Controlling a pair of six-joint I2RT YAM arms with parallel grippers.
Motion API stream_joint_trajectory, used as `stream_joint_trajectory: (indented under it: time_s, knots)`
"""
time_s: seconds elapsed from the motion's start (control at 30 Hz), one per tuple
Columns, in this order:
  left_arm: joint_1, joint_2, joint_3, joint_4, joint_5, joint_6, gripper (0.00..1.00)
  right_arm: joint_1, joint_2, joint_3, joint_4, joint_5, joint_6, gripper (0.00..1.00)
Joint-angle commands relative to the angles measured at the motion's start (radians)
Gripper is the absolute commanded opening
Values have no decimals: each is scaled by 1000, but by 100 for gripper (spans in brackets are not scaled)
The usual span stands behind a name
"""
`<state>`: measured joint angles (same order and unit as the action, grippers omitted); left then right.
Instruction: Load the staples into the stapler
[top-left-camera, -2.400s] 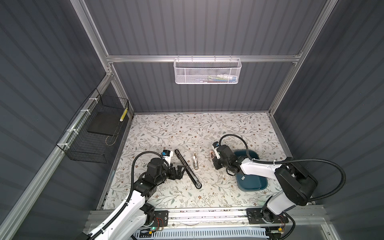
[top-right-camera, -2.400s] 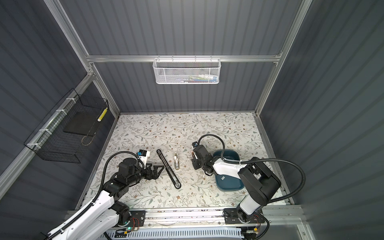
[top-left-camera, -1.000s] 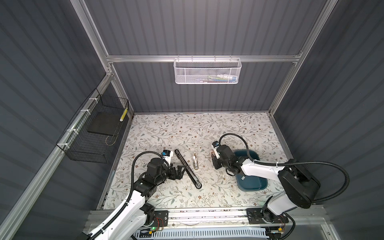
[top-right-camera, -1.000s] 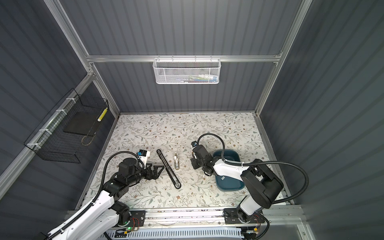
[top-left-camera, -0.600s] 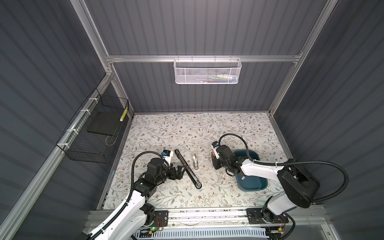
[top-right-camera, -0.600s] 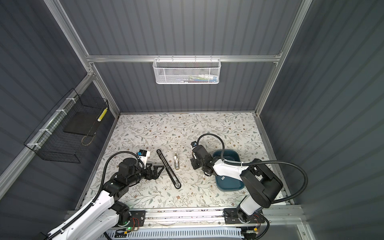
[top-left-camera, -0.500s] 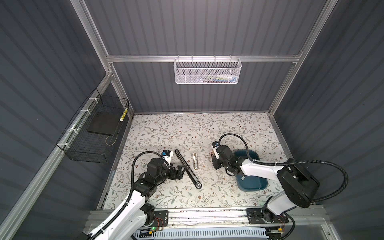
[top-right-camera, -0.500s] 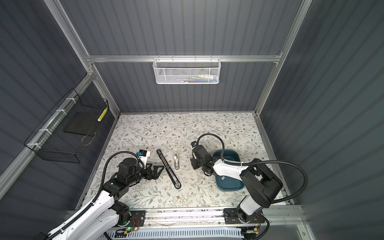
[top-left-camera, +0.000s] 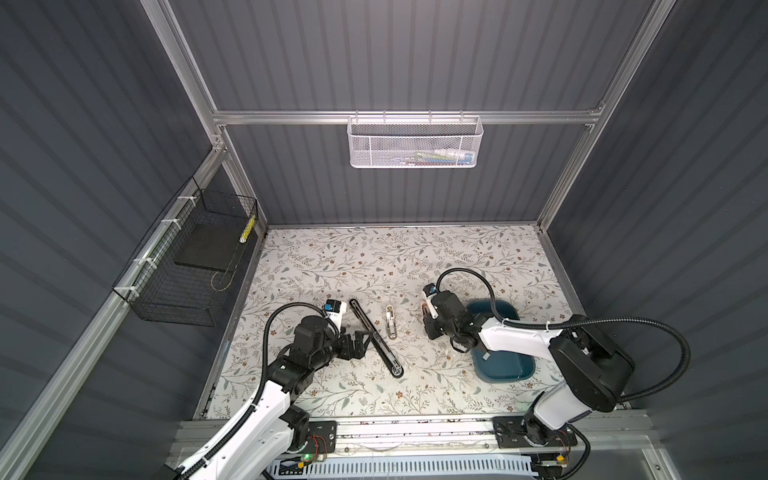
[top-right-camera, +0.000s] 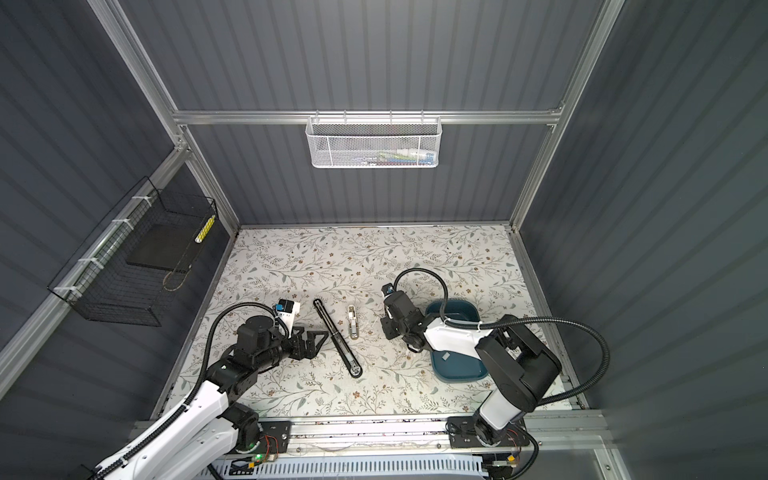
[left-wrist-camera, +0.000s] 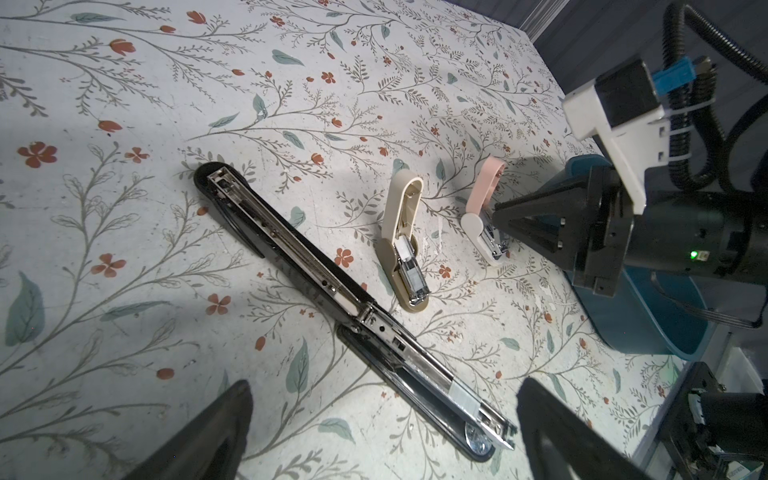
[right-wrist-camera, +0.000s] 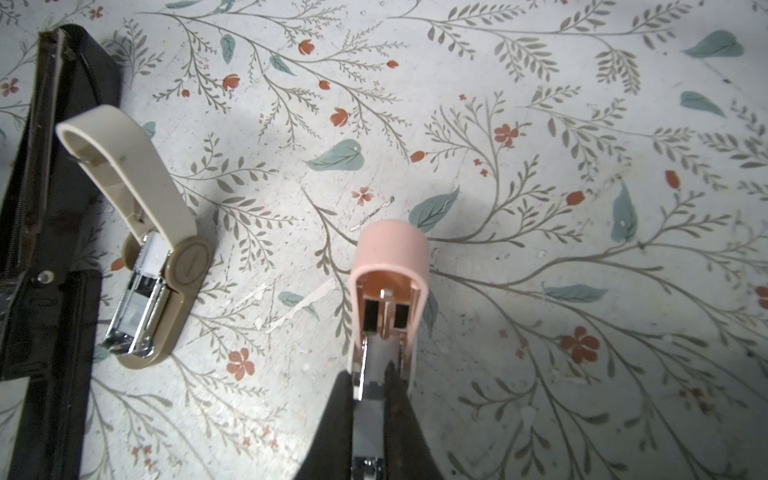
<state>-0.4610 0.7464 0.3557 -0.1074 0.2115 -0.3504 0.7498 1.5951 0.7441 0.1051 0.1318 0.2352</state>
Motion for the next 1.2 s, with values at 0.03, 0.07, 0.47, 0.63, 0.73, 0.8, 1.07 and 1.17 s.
stream_joint_trajectory:
  time_s: [0.03, 0.07, 0.47, 0.63, 0.73, 0.8, 1.07, 1.17]
  knots:
    - [3, 0, -6, 16, 22, 18, 99, 5, 12, -6, 6, 20, 9, 7]
    - [2, 1, -6, 15, 22, 17, 99, 5, 9, -6, 5, 21, 9, 7]
    - [3, 0, -6, 15, 22, 17, 99, 5, -35, -17, 2, 18, 3, 7]
    - [3, 0, -6, 15, 23, 18, 99, 5, -35, -19, 2, 16, 3, 7]
    - [2, 0, -6, 15, 25, 18, 99, 5, -27, -18, 3, 17, 3, 8]
    - [3, -1, -6, 15, 24, 18, 99, 5, -17, -17, 4, 20, 4, 7]
    - [3, 0, -6, 15, 26, 18, 99, 6, -10, -18, 5, 27, 7, 7]
    - [3, 0, -6, 15, 26, 18, 99, 5, -10, -20, 7, 27, 6, 7]
